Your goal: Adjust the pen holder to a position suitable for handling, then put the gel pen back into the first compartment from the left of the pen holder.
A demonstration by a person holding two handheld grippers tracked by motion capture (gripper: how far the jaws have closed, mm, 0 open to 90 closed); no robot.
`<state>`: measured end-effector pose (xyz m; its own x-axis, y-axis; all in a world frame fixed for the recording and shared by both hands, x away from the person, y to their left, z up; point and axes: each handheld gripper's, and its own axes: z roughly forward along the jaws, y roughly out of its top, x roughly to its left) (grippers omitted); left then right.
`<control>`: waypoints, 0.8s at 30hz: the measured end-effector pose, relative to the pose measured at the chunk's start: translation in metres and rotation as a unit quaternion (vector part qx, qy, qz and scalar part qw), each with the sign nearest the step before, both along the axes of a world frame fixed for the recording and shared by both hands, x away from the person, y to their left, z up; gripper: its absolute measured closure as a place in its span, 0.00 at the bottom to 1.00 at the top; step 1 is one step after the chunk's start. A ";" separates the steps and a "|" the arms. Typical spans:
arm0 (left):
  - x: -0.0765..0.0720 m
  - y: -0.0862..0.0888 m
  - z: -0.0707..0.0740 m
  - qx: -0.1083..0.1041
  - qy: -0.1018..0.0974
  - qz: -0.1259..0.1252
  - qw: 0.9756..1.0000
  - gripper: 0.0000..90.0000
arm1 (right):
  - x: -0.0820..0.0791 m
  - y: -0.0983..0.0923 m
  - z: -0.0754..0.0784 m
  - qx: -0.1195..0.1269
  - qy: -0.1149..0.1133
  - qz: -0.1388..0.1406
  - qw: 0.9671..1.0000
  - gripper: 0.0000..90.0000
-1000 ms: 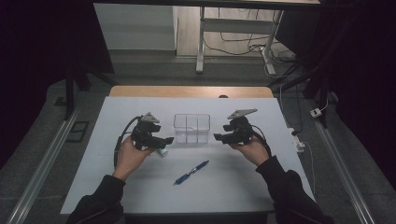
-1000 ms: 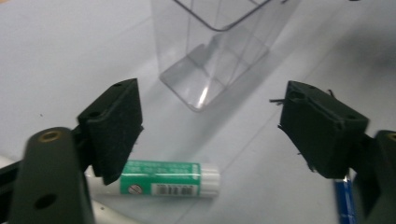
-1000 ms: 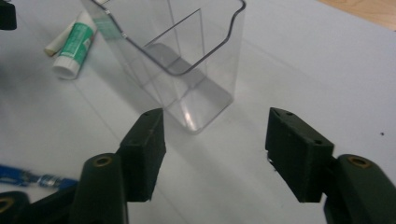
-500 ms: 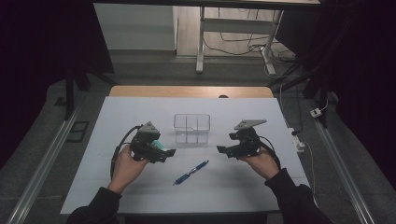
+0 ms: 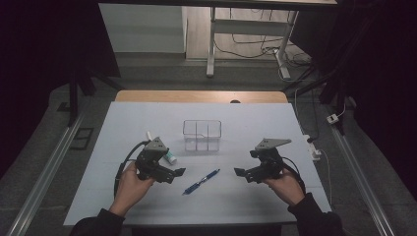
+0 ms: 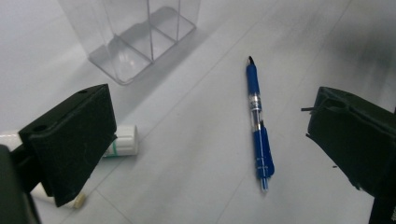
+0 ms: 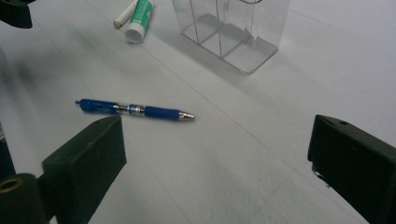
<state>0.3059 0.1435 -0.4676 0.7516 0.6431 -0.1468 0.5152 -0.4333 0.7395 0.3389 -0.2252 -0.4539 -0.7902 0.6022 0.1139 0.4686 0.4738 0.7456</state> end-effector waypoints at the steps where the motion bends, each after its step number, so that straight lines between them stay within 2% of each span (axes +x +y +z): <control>1: -0.001 -0.001 0.000 -0.001 0.000 -0.002 1.000 0.01 | -0.003 -0.001 0.000 -0.003 -0.002 0.000 1.000 0.03; 8: -0.005 -0.006 -0.001 -0.005 0.004 -0.011 1.000 0.00 | -0.020 -0.012 -0.001 -0.016 -0.017 0.001 1.000 0.00; 12: -0.005 -0.012 -0.002 -0.001 0.008 -0.019 1.000 0.00 | -0.029 -0.020 -0.001 -0.015 -0.016 -0.004 1.000 0.00; 18: 0.000 -0.023 -0.002 -0.012 0.015 -0.036 0.999 0.00 | -0.041 -0.032 0.000 -0.010 -0.014 -0.018 1.000 0.00; 24: 0.006 -0.037 -0.004 0.008 0.019 -0.045 0.999 0.00 | -0.052 -0.041 -0.001 -0.020 -0.016 -0.029 0.999 0.00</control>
